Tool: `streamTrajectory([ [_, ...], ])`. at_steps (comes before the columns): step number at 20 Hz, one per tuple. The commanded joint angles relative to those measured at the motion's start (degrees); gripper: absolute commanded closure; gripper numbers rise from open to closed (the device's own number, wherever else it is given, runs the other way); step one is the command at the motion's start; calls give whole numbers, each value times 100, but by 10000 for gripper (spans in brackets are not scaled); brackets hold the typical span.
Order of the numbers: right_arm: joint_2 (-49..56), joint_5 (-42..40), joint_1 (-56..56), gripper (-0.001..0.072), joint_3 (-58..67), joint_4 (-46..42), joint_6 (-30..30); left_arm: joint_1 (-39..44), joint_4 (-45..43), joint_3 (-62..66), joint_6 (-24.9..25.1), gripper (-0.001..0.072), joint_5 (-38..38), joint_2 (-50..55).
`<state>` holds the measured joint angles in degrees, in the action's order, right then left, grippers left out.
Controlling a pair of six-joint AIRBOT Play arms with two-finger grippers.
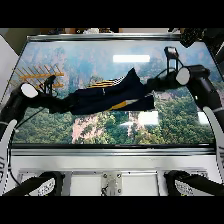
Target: Fold the clothes and pants, and hang the long-sleeved shirts on hangers.
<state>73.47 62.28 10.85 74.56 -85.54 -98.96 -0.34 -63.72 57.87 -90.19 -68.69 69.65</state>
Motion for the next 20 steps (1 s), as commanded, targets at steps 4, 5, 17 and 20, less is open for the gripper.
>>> streamTrajectory([
  [4, -2599, 1320, 520, 707, -3263, 382, -669, 42, -122, -1987, 83, 684, -76, -1088],
  [5, -2931, 1316, 520, 707, -3604, 592, -734, 42, -122, -2177, 85, 684, -74, -1204],
  [17, -3995, 944, 122, 708, -166, -774, -815, -457, 1547, 118, -17, 685, -481, -3438],
  [20, -3952, 848, 52, 708, 1537, -822, -713, -437, 1742, 1196, -442, 685, -490, -4166],
])
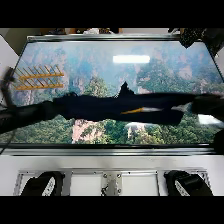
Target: Fold the clothes and pants, and hang the long-sleeved shirts on hangers.
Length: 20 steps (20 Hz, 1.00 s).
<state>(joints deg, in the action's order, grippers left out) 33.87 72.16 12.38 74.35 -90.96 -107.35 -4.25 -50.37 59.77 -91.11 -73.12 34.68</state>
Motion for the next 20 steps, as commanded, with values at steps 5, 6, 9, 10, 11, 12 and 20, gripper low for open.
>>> streamTrajectory([
  [5, 11, -435, -101, 709, 2999, -356, 153, 105, 348, 1742, -1421, 685, -52, -1480],
  [6, 11, -619, -101, 708, 3071, -352, 151, 103, 350, 1753, -1606, 685, -79, -1550],
  [9, 225, -868, -98, 709, 3080, -321, -46, -39, 343, 1753, -1742, 685, -708, -1353],
  [10, 428, -780, -98, 709, 3080, -234, -216, -136, 328, 1751, -1735, 685, -992, -1156],
  [11, 719, -645, -98, 709, 3080, -118, -315, -260, 319, 1700, -1733, 685, -1235, -911],
  [12, 1091, -479, -98, 709, 3080, 17, -369, -356, 280, 1541, -1709, 685, -1342, -693],
  [20, 5515, -518, -98, 709, 3193, 1231, 304, 107, -396, -1073, -723, 685, 780, 1950],
])
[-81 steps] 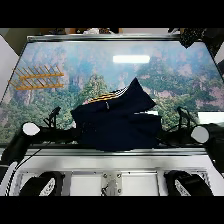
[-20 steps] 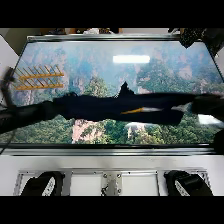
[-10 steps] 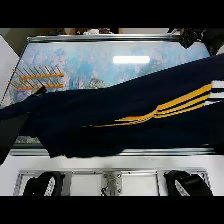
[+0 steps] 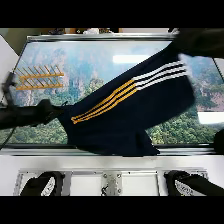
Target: Fold the clothes and pants, and hang the long-sleeved shirts on hangers.
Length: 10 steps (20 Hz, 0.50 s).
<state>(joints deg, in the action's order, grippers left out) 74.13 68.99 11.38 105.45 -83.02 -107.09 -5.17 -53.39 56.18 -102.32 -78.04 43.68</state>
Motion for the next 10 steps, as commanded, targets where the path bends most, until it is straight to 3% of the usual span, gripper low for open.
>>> streamTrajectory([
  [1, 1915, -501, 2, 709, 151, 420, 422, 227, -61, -671, 514, 685, 1784, 1517],
  [3, 2378, -1023, 2, 709, 249, 424, 428, 232, -46, -131, 855, 685, 2212, 2529],
  [6, 2406, -1589, 2, 709, 251, 413, 503, 214, -57, 898, 1121, 685, 1985, 3630],
  [10, 1923, -876, 17, 709, 249, -136, 546, -33, -66, 1655, 1333, 685, 1740, 4079],
])
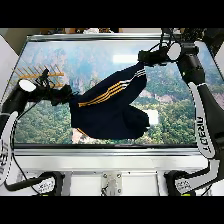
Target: Fold the clothes and pants, and hang the long-sleeved shirts on hangers.
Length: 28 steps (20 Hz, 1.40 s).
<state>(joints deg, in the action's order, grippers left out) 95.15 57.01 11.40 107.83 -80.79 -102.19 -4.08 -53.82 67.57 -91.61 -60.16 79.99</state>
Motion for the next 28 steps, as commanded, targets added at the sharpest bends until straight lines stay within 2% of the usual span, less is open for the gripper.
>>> streamTrajectory([
  [1, -356, 667, 35, 710, 0, -481, 186, -251, -22, 595, 391, 685, -111, 442],
  [4, -1027, 1478, 179, 710, -358, -584, 437, -485, -22, 492, 765, 685, -286, 240],
  [8, -2199, 1585, 667, 710, -1956, -627, 396, -673, -66, -330, 1193, 685, -236, -140],
  [13, -3545, 1333, 1377, 710, -4701, -660, -402, -929, -63, -1241, 1390, 685, -280, -238],
  [17, -4131, 1335, 1714, 709, -6135, -636, -852, -935, -66, -1565, 1585, 685, -411, -238],
  [21, -4131, 1331, 1768, 708, -6690, -599, -887, -935, -68, -1910, 1606, 685, -452, -238],
  [28, -4166, 1510, 1762, 706, -6695, -262, -715, -935, -70, -1694, 1733, 684, -951, -236],
])
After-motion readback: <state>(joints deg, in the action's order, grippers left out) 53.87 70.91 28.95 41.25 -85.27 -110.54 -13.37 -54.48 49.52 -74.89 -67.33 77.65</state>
